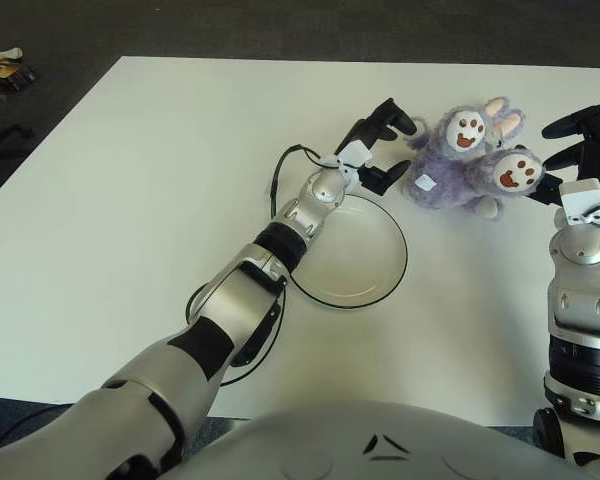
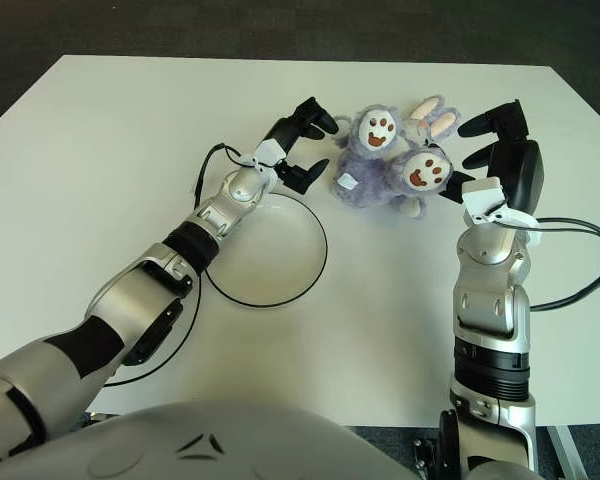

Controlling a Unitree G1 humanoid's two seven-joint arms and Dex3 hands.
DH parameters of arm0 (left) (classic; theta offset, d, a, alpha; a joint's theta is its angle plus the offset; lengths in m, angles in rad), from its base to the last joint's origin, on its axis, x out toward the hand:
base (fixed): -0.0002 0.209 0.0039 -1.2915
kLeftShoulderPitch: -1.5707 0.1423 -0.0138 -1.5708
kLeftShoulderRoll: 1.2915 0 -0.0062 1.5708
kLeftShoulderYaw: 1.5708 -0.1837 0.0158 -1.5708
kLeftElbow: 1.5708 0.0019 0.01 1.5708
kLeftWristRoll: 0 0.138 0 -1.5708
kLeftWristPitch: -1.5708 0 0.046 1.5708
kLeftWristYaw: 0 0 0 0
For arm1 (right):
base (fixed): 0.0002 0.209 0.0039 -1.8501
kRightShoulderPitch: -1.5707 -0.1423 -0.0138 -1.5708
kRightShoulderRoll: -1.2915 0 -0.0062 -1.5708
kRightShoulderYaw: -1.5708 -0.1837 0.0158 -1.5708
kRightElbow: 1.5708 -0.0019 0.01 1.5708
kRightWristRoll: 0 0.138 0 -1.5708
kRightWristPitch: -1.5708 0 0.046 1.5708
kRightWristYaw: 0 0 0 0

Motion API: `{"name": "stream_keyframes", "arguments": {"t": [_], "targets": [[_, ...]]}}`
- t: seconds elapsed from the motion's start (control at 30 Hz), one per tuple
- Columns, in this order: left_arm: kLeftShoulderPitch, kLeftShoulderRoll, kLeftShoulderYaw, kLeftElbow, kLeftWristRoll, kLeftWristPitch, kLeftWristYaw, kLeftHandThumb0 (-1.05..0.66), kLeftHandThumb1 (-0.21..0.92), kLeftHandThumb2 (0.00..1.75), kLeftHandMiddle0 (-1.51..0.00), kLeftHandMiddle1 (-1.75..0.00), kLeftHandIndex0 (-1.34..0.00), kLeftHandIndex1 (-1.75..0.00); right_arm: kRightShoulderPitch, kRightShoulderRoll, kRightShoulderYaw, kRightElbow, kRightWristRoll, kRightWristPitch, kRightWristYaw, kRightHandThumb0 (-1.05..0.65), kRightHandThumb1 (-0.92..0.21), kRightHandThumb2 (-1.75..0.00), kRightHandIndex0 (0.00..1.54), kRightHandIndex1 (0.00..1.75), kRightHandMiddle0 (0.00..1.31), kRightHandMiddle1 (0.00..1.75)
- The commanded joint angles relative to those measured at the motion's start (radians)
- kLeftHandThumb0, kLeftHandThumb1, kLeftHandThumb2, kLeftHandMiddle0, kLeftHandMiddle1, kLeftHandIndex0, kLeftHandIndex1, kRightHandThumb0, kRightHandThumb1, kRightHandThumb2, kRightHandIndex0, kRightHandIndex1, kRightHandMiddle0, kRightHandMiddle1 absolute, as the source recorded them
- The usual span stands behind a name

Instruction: Put the doll into the plate.

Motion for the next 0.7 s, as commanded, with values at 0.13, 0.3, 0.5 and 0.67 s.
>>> {"name": "stream_keyframes", "arguments": {"t": [0.13, 0.3, 0.5, 0.67], "targets": [[-0.073, -0.186, -0.026, -0.087, 0.016, 0.023, -0.043, 0.30, 0.05, 1.48, 0.00, -0.66, -0.01, -1.24, 0.014, 0.008, -0.011, -0.020, 0.010, 0.007, 0.018, -0.01, -0.52, -1.05, 0.53, 1.62, 0.26, 1.75], [-0.060, -0.182, -0.034, -0.109, 0.003, 0.017, -0.083, 0.30, 0.05, 1.48, 0.00, -0.61, 0.00, -1.17, 0.013, 0.007, -0.011, -0.014, 0.004, 0.010, 0.016, -0.01, -0.50, -1.07, 0.54, 1.61, 0.27, 1.75], [-0.059, -0.179, -0.040, -0.104, -0.006, -0.005, -0.131, 0.30, 0.06, 1.48, 0.00, -0.66, 0.00, -1.09, 0.018, 0.002, -0.007, -0.018, -0.020, 0.045, 0.017, -0.01, -0.47, -1.14, 0.53, 1.72, 0.25, 1.74], [-0.061, -0.177, -0.043, -0.102, -0.011, -0.010, -0.161, 0.29, 0.07, 1.47, 0.00, -0.64, 0.00, -1.07, 0.024, 0.003, -0.014, -0.007, -0.014, 0.042, 0.009, -0.01, -0.47, -1.15, 0.53, 1.74, 0.24, 1.74]]}}
